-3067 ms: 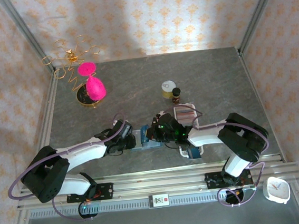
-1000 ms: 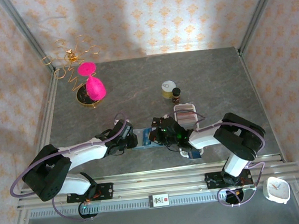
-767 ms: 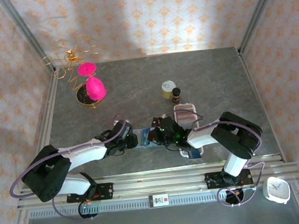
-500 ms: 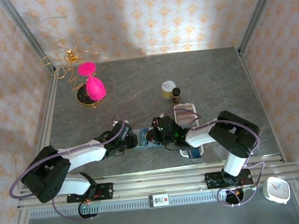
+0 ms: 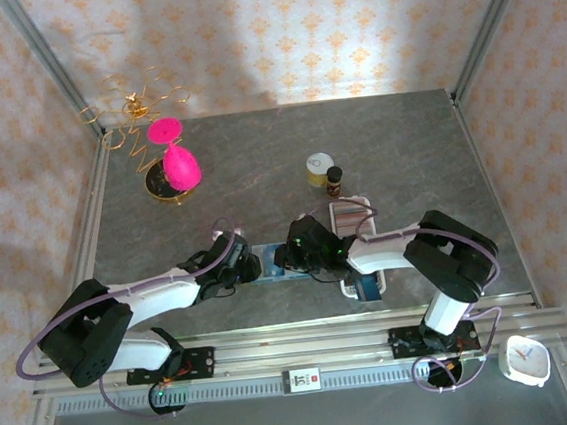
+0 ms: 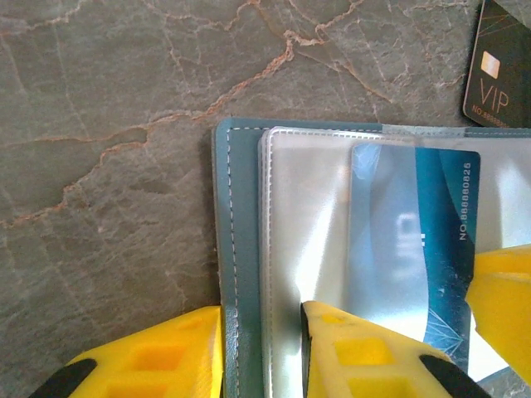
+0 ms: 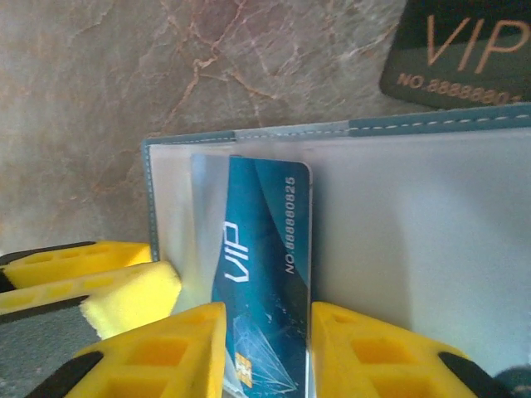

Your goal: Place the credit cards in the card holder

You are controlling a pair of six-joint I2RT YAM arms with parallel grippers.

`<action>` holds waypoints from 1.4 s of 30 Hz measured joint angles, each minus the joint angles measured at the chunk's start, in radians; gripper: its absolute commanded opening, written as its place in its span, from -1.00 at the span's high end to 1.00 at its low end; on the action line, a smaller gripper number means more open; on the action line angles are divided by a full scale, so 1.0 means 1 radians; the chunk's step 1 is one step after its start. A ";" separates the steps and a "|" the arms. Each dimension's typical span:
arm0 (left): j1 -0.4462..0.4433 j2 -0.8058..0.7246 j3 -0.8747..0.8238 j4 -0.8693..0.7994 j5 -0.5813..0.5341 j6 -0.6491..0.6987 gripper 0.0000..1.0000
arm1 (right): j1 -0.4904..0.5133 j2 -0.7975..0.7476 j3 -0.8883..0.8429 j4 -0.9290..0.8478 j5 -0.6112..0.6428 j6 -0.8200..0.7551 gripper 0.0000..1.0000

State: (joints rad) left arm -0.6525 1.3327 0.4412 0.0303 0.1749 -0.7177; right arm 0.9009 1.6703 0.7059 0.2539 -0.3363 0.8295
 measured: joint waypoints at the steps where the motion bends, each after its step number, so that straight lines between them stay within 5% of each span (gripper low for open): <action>1: 0.000 0.000 0.000 0.001 0.000 0.000 0.46 | 0.000 -0.002 0.001 -0.011 0.007 -0.004 0.62; 7: 0.000 -0.003 -0.006 0.011 0.001 0.000 0.46 | 0.000 0.006 0.008 -0.048 0.023 -0.019 0.96; 30: 0.007 -0.031 -0.064 0.098 0.022 -0.034 0.39 | 0.023 0.080 0.045 0.046 -0.009 0.016 1.00; 42: 0.006 -0.015 -0.049 0.076 -0.001 -0.014 0.50 | 0.034 -0.062 0.040 -0.121 0.110 0.007 0.58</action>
State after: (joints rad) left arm -0.6464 1.3178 0.3920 0.1062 0.1741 -0.7322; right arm 0.9344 1.6085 0.7460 0.1333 -0.2264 0.8368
